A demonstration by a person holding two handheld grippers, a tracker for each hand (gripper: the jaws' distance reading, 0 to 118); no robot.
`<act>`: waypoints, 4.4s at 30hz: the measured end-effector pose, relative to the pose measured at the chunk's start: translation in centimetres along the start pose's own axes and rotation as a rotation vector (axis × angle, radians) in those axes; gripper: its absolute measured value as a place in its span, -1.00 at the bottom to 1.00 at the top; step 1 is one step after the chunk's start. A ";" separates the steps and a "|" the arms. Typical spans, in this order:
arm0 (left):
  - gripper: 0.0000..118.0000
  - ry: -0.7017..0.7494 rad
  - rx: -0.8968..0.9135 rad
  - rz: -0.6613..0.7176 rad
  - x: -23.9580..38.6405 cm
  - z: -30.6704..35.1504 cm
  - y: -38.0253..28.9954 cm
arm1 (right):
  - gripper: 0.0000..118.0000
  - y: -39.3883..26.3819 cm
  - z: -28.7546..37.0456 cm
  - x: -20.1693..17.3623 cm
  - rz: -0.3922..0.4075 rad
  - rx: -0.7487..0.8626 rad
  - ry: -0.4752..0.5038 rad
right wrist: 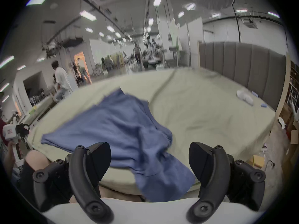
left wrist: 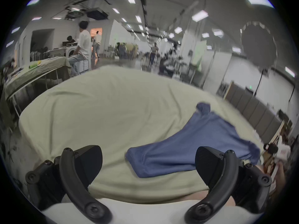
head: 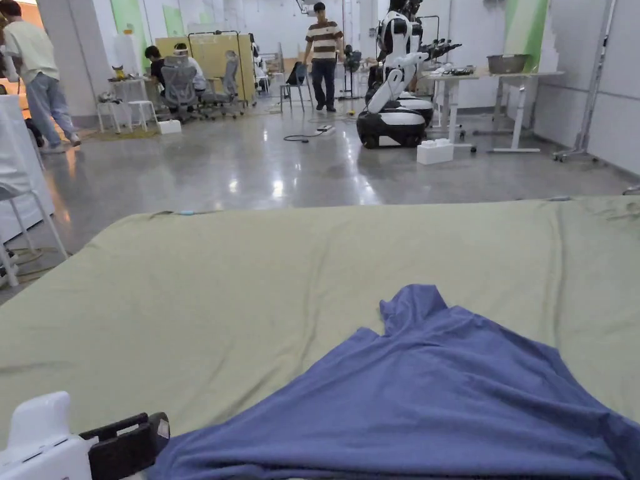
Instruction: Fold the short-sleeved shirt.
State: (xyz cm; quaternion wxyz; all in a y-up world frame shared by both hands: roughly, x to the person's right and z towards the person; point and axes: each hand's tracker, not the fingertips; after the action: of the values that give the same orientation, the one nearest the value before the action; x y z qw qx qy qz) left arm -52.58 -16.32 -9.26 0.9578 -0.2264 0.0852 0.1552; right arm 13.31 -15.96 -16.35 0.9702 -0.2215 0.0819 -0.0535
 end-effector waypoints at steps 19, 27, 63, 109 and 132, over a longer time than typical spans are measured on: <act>0.77 0.136 -0.177 -0.003 -0.8 -11.7 -2.7 | -0.91 0.1 -2.1 -10.3 0.174 -0.092 0.079; -0.95 0.165 -0.182 -0.235 2.5 -12.4 -5.6 | -0.91 0.4 -5.2 -10.9 0.251 -0.167 0.090; -0.95 0.037 0.009 -0.164 4.5 -7.0 0.4 | -0.89 17.3 -31.9 -10.8 0.239 -0.258 0.113; -0.95 0.366 0.576 -0.330 20.8 -20.2 51.0 | -0.89 55.9 -26.0 -17.2 0.121 0.585 -0.257; -0.95 0.304 0.313 -0.372 18.2 -45.1 32.1 | -0.89 36.8 -47.1 -11.1 0.202 0.416 -0.270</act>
State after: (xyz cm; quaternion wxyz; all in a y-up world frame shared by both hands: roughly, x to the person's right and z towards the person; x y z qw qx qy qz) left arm -50.49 -5.11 -66.38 0.9694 -0.1081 0.2076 -0.0740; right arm -3.65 -1.26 -72.81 0.9975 -0.0131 -0.0393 0.0579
